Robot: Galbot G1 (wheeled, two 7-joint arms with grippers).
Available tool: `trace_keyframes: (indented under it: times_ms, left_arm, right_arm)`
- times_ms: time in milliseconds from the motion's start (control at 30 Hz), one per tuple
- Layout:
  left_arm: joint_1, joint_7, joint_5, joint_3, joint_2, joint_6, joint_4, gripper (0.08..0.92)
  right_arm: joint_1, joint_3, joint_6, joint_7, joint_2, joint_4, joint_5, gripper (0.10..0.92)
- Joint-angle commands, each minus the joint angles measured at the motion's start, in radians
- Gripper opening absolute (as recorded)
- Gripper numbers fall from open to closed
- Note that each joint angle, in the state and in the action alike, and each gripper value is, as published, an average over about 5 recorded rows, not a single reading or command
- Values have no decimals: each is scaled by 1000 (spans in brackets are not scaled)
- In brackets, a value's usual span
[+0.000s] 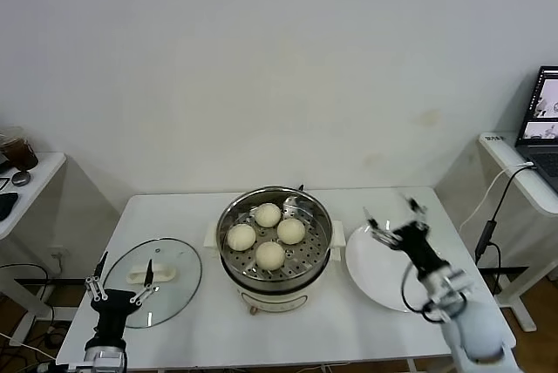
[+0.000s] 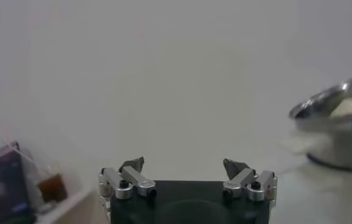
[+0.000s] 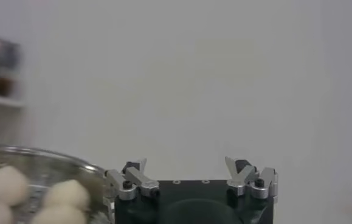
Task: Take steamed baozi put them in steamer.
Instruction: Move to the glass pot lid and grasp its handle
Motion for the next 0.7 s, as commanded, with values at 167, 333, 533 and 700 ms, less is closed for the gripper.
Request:
trace_keyframes:
  times_ms: [167,333,533,700]
  left_arm:
    - [11,-127,898,-16,184,-76,280,823]
    - [-72,-106,969,1,236,-89,374,823]
    - [-187,-86,975,46,264,-87,439,823]
    - [-277,-83,976,78,274,-79,475,823]
  right_arm:
    - [-330,283,58,58,222,55,11,823]
    - [-342,262,53,58,233,20,19,823]
    - [-357,236,56,55,242,10,4,823]
    - [-358,220,59,50,248,4,-7,823]
